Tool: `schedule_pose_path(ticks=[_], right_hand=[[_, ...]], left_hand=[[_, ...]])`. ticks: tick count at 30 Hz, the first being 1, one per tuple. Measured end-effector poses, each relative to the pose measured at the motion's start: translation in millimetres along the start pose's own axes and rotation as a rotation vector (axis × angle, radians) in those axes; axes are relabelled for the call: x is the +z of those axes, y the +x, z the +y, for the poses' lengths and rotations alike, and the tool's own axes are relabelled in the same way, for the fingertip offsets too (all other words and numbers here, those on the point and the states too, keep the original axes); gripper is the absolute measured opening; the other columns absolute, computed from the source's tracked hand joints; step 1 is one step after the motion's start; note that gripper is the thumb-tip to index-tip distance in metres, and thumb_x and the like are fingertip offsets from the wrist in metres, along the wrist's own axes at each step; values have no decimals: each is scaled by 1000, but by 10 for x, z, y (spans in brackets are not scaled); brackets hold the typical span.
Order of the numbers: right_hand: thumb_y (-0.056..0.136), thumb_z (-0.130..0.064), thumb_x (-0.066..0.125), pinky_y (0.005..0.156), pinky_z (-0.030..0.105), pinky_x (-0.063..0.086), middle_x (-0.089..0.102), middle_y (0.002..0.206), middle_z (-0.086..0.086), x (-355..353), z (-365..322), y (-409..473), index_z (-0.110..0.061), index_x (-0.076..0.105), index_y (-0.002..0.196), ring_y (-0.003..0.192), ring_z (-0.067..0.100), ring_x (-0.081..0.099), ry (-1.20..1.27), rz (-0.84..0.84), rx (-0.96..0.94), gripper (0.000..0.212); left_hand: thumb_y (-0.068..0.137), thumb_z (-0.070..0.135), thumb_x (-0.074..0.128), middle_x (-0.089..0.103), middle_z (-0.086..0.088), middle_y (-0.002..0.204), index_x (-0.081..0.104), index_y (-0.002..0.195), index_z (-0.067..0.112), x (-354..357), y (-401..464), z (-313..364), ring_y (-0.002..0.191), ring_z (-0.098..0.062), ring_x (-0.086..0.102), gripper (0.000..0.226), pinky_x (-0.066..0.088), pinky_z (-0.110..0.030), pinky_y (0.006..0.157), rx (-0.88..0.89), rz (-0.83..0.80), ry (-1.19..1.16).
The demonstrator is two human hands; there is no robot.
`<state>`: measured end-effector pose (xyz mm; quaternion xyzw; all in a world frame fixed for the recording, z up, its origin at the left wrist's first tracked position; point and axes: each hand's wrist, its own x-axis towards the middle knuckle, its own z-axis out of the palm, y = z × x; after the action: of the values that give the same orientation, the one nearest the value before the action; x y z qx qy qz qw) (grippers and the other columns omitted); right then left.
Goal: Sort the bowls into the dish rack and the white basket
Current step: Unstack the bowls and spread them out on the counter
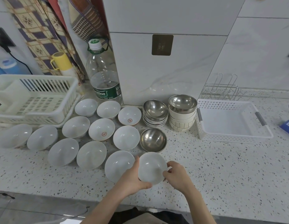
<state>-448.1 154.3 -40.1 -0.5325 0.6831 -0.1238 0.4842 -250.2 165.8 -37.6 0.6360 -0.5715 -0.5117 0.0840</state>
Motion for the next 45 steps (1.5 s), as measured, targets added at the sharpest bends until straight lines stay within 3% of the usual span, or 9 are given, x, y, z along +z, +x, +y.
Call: schedule_pose_path(ticks=[12,19,24,28,32,35,38,42,45], right_hand=[[80,-13,55,54,24,48,70,67,-2,-45,-6,75,-19,57,99,55,10,58,-60,-45,3,20],[80,-13,56,51,22,46,69,66,-2,-57,-27,96,-18,57,95,49,7,55,-91,-48,-1,16],[86,-20,53,42,16,38,68,65,-3,-92,-49,127,-15,58,93,37,4,49,-141,-68,-20,10],[93,-26,47,44,19,39,67,61,-2,-101,-59,141,-13,57,82,35,6,49,-150,-56,-31,20],[94,-27,45,50,20,43,70,65,-2,-131,-64,155,-17,58,81,37,6,53,-125,-81,-10,21],[96,-35,41,60,26,53,72,63,0,-131,-88,173,-13,62,88,38,7,54,-118,-80,17,31],[98,-44,38,64,29,56,73,63,2,-148,-178,193,-12,65,89,41,9,58,-199,26,30,43],[99,-46,37,71,33,59,74,79,2,-259,-308,279,-13,66,100,69,20,71,-296,216,41,44],[97,-46,41,74,35,58,73,86,0,-369,-390,363,-18,64,112,77,21,70,-205,272,25,38]], left_hand=[[73,37,79,60,-2,120,-16,153,32,6,46,79,92,-16,66,124,60,-35,81,-64,-13,169],[73,39,78,64,4,111,-19,152,35,-2,24,113,71,-11,71,126,56,-21,60,-85,-22,191],[75,40,77,59,7,107,-20,151,37,-34,1,126,65,-11,72,124,59,-23,63,-102,-61,208],[79,36,75,67,7,94,-11,153,41,-147,6,93,58,-7,71,113,47,-17,46,-86,-108,43],[94,38,59,75,-2,67,10,150,50,-378,71,49,35,-3,46,76,35,-19,38,-108,4,-165],[98,33,52,72,-5,62,43,140,40,-558,225,120,34,-8,33,44,28,-20,36,-101,126,-312],[98,31,54,67,-1,54,59,124,29,-684,398,290,34,-8,32,27,26,-19,35,-82,228,-424],[95,33,57,67,1,54,58,120,26,-782,623,518,35,-8,35,26,27,-18,34,-53,294,-532],[91,43,58,72,-1,64,47,132,30,-839,829,670,36,-7,38,44,29,-19,35,-38,337,-529]])
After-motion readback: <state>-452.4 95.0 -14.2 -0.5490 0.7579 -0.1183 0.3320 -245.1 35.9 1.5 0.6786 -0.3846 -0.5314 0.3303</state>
